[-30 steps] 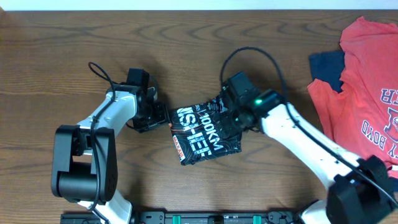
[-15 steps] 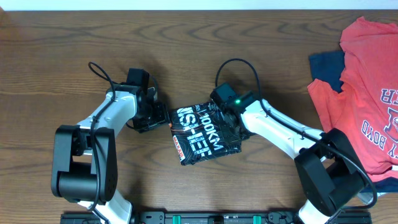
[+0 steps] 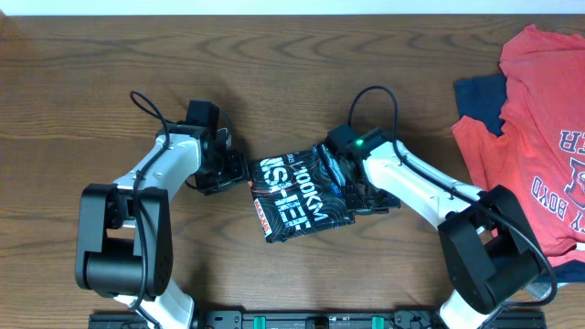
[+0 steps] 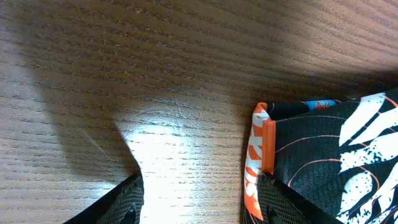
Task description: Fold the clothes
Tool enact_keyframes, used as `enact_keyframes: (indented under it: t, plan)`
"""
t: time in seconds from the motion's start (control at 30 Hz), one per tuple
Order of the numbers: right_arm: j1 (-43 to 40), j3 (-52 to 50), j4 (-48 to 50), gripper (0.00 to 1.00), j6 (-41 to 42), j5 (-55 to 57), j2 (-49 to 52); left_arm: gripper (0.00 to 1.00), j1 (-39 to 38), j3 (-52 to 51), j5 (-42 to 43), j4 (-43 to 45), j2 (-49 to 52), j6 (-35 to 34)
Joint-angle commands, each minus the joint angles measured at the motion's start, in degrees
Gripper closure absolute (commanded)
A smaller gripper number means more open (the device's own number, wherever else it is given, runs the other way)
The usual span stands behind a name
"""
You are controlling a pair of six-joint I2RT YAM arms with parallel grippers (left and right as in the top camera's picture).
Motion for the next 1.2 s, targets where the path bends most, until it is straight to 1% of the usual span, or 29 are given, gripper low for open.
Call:
enact_keyframes:
  t: [0.0,0.13,0.2,0.23,0.27,0.33,0.37,0.4,0.47,0.6,0.7,0.8,0.9,0.93,1.0,1.1,1.17]
  plan:
    - [-0.7,0.1,0.0,0.88,1.8,0.4,-0.8,0.39,0.0,-1.9,-2.2,-0.7,1.7,0.6]
    - [-2.2,0.6,2.5,0.89,0.7,0.1,-4.6,0.39,0.0,0.2,-2.2,-1.5,-0.9,1.8]
    - [-2.6,1.2,6.3,0.88,-4.2,-2.1,-7.7,0.39,0.0,1.3,-2.2,-1.0,-2.5,1.8]
    - [-2.6,1.2,8.5,0.85,-7.3,-3.8,-9.0,0.38,0.0,1.8,-2.2,-0.5,-3.3,1.8]
    - [-2.6,1.2,11.2,0.8,-10.8,-5.9,-10.4,0.35,0.0,2.1,-2.2,0.3,-4.0,1.8]
    - [-2.5,1.2,15.1,0.68,-15.6,-9.5,-12.1,0.32,0.0,2.2,-2.0,2.8,-5.1,1.8]
    - [-2.4,1.2,16.2,0.64,-16.9,-10.5,-12.4,0.3,0.0,2.2,-1.7,3.9,-5.3,1.8]
    - [-2.3,1.2,16.6,0.62,-17.6,-11.2,-12.4,0.28,-0.1,2.2,-0.8,4.9,-5.3,1.8]
    - [-2.1,1.2,16.2,0.62,-18.2,-12.1,-11.9,0.27,-0.4,2.2,0.9,6.8,-5.1,1.8]
    - [-1.1,1.1,14.1,0.58,-18.2,-12.3,-9.4,0.25,-2.4,2.0,1.0,9.3,-4.9,2.6]
    - [0.0,1.1,13.7,0.49,-18.1,-13.1,-6.9,0.25,-4.4,2.0,0.7,10.6,-4.6,4.6]
    - [1.4,1.1,13.2,0.49,-17.8,-13.0,-4.3,0.25,-6.2,2.0,-0.5,11.6,-4.0,4.9]
    - [2.1,1.1,12.3,0.5,-15.2,-10.0,-2.2,0.25,-7.5,2.0,-3.5,12.3,-2.8,4.9]
    - [2.1,1.1,11.8,0.54,-14.0,-8.5,-1.7,0.25,-7.8,1.9,-4.1,12.5,-2.2,4.9]
    - [2.0,1.1,10.1,0.67,-10.6,-4.0,-1.3,0.25,-7.9,1.9,-4.2,12.7,-1.0,5.3]
    - [1.5,1.1,6.8,0.87,-3.1,3.5,-1.2,0.25,-8.0,1.9,-4.2,12.8,0.7,5.5]
    - [0.7,1.1,5.0,0.96,1.1,7.1,-1.2,0.25,-8.0,1.9,-4.2,13.0,1.7,5.7]
